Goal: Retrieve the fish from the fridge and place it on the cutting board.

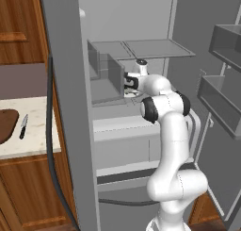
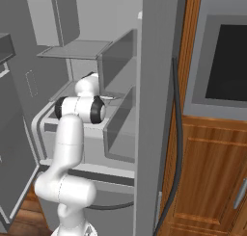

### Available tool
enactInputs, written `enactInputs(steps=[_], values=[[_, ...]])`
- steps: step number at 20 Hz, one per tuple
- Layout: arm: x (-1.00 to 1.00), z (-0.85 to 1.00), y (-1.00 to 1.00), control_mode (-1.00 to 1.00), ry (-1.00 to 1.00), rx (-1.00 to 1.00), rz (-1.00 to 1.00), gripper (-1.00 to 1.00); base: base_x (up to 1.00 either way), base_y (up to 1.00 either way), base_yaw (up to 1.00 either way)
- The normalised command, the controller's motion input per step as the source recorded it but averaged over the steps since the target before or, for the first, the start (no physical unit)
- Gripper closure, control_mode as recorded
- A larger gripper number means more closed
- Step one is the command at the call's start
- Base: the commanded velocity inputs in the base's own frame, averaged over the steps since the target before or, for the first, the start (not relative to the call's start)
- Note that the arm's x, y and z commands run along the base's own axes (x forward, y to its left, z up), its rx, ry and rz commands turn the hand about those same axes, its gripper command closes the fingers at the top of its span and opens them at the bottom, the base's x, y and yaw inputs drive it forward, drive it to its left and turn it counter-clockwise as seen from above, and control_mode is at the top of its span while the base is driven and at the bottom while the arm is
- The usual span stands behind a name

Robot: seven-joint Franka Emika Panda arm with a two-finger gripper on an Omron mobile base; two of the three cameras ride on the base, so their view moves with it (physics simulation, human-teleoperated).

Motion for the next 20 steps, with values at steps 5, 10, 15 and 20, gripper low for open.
enactInputs(steps=[5,10,15,20], values=[[0.0,-0.41,0.0,-1.0,0.0,0.05,0.03,-1.0,0.0,0.0,0.0],[0.0,-0.57,0.08,-1.0,0.0,0.12,0.05,1.0,0.0,0.0,0.0],[0.0,-0.1,0.32,-1.0,-0.02,0.01,0.06,1.0,0.0,0.0,0.0],[0.0,-0.01,0.14,-1.0,-0.12,-0.01,0.01,1.0,0.0,0.0,0.0]])
